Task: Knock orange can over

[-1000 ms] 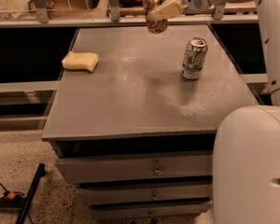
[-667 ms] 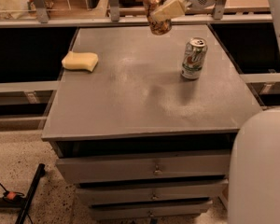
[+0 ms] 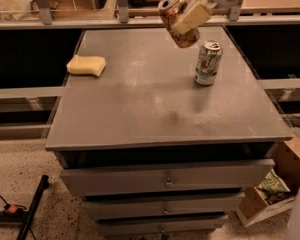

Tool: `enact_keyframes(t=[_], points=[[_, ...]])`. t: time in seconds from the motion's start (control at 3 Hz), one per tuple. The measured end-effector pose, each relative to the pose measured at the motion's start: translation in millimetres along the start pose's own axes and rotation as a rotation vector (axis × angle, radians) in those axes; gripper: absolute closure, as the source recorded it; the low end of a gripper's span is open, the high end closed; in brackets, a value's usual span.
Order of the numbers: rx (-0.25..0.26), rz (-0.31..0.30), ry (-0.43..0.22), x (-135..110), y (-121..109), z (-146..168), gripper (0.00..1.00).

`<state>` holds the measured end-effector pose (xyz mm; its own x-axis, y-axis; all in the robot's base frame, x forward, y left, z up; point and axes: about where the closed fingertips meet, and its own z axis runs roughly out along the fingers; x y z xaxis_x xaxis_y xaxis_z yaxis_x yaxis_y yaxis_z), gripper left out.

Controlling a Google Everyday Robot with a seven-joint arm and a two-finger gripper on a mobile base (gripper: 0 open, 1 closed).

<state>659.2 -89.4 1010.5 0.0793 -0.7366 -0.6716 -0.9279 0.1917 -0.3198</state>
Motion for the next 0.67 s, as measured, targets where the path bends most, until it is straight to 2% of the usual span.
enact_keyframes(t=[0.33, 0.67], points=[[-0.030, -0.005, 0.019, 1.6, 9.0, -2.5, 1.00], [-0.032, 0.003, 0.020, 2.5, 8.6, 0.5, 1.00]])
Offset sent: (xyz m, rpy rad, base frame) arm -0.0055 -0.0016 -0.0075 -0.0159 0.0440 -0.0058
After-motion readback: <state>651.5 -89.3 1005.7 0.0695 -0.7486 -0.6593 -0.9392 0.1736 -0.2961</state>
